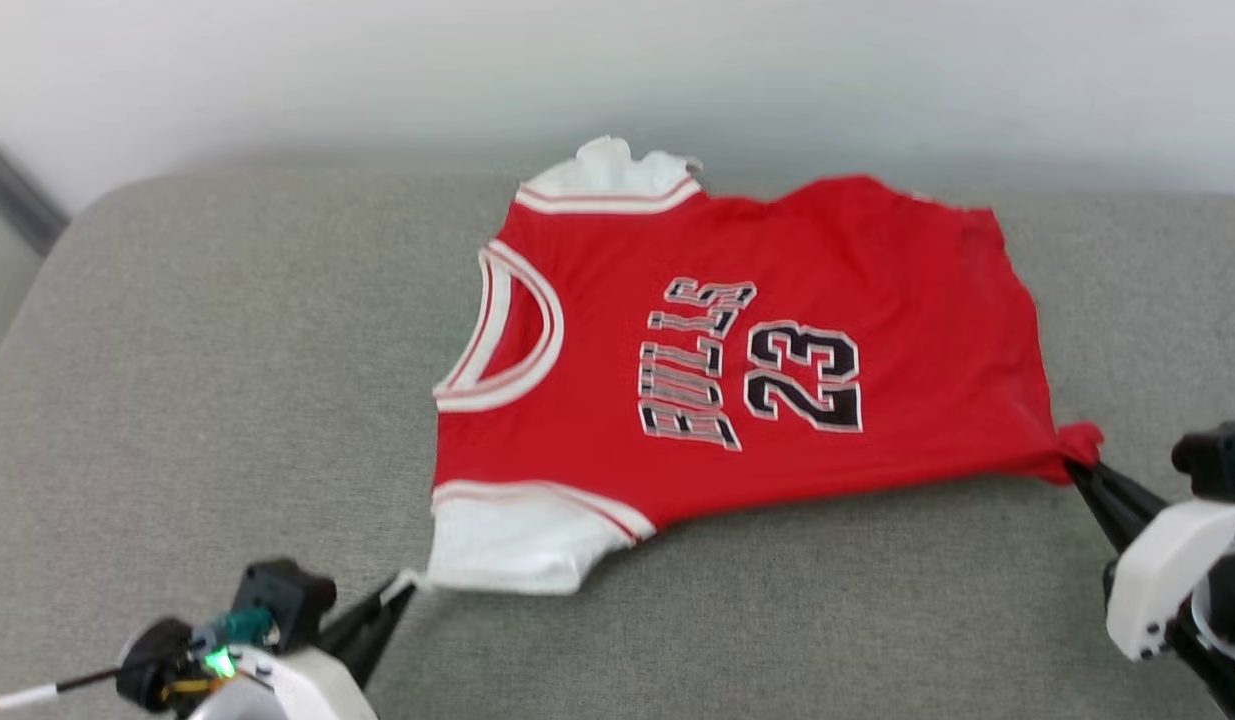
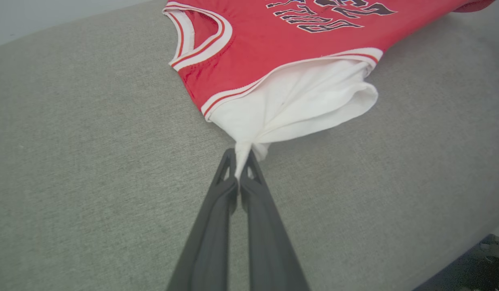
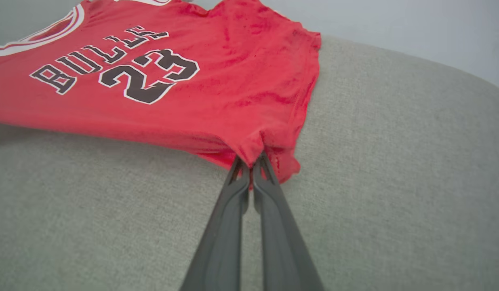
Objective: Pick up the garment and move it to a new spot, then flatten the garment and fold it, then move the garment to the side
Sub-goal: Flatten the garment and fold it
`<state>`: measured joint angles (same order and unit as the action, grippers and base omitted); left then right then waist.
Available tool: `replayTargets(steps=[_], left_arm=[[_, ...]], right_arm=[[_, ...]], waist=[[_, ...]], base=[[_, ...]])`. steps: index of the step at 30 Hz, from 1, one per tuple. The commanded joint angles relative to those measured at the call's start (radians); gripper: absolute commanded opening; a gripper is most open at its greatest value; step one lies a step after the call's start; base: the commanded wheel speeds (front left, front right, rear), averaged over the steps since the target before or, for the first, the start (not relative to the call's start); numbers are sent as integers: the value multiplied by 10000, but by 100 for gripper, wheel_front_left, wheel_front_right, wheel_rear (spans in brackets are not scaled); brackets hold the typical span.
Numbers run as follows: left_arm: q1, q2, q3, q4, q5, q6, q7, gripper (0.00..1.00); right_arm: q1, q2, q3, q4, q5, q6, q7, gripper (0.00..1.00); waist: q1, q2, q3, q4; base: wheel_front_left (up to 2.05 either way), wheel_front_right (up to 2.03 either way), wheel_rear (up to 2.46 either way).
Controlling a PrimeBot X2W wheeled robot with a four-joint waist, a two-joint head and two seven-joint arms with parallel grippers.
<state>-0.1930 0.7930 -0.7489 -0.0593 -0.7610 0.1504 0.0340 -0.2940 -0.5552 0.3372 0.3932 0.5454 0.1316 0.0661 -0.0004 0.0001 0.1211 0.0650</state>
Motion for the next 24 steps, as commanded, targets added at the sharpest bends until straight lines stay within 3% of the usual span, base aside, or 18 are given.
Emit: replayTargets(steps=[1,10,17,24], left_arm=[[280,88,-37,-179,-139,110,99,0],[1717,587,-443,-1331,-979,197,761,0],[1867,513,-223,-1739,-1258,240,364,0],[1288,468,201,-1818,-1106,99,-106,0]], right_arm=[[335,-163,-77,-158,58,-18,133,0],[2470,-717,-886,-1826,35,-18,1595,0],[3587,-303,-1748,-3105,-20,-16,2417,0],[3509,-3,-2225,-3857,36,-16,3076,0]], waist=[[4,-1,-240,64],[4,-1,-626,108],[4,-1,-583,-19],[4,-1,-225,-178]], base=[[0,0,0],[0,0,0],[0,0,0],[0,0,0]])
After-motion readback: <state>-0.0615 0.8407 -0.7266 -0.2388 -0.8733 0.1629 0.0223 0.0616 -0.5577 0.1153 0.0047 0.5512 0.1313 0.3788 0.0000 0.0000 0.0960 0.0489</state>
